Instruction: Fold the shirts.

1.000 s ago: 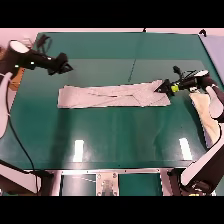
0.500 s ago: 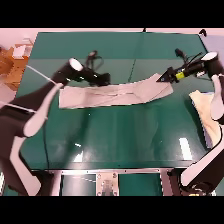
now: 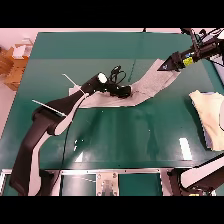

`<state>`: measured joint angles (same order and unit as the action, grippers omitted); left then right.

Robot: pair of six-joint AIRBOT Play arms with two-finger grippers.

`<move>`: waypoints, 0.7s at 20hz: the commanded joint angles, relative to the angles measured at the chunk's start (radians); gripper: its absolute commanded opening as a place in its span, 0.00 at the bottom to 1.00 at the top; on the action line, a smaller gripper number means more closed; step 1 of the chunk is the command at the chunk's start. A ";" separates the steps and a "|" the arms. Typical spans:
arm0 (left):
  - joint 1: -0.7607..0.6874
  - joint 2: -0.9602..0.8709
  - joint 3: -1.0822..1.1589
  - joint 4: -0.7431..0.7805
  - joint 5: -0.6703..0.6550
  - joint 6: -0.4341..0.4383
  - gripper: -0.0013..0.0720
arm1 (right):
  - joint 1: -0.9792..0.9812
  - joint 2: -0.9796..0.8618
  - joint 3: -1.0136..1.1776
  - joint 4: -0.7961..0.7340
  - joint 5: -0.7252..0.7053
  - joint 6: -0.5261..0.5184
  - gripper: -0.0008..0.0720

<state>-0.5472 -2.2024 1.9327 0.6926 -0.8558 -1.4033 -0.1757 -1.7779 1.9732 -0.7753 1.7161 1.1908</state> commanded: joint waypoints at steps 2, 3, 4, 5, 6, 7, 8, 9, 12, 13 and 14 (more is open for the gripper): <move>0.024 0.004 0.109 -0.054 -0.131 -0.010 0.05 | 0.039 0.018 0.002 0.002 0.006 0.032 0.03; 0.049 0.023 0.133 -0.055 -0.194 -0.010 0.05 | 0.053 0.018 0.002 0.002 0.005 0.033 0.03; 0.085 0.058 0.137 -0.053 -0.259 -0.010 0.05 | 0.076 0.018 0.002 0.002 0.004 0.045 0.03; 0.127 0.095 0.137 -0.049 -0.320 -0.010 0.05 | 0.102 0.018 0.002 0.002 -0.006 0.056 0.03; 0.184 0.138 0.137 -0.046 -0.388 -0.011 0.05 | 0.138 0.018 0.002 0.002 -0.028 0.066 0.03; 0.243 0.178 0.137 -0.042 -0.444 -0.011 0.05 | 0.179 0.018 0.002 0.003 -0.061 0.068 0.03; 0.314 0.220 0.137 -0.037 -0.495 -0.012 0.05 | 0.229 0.018 0.001 0.002 -0.105 0.082 0.03; 0.385 0.259 0.137 -0.010 -0.532 -0.035 0.05 | 0.281 0.016 0.001 0.002 -0.153 0.093 0.03; 0.614 0.360 0.137 0.161 -0.613 -0.113 0.05 | 0.469 -0.007 0.001 0.010 -0.364 0.113 0.03; 0.690 0.379 0.137 0.192 -0.633 -0.116 0.05 | 0.532 -0.026 0.001 0.009 -0.447 0.113 0.03; 0.757 0.388 0.137 0.195 -0.650 -0.116 0.05 | 0.600 -0.058 0.001 0.017 -0.535 0.116 0.03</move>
<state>0.0219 -1.8793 2.0670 0.7956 -1.4082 -1.4837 0.2604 -1.7935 1.9739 -0.7692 1.4200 1.2858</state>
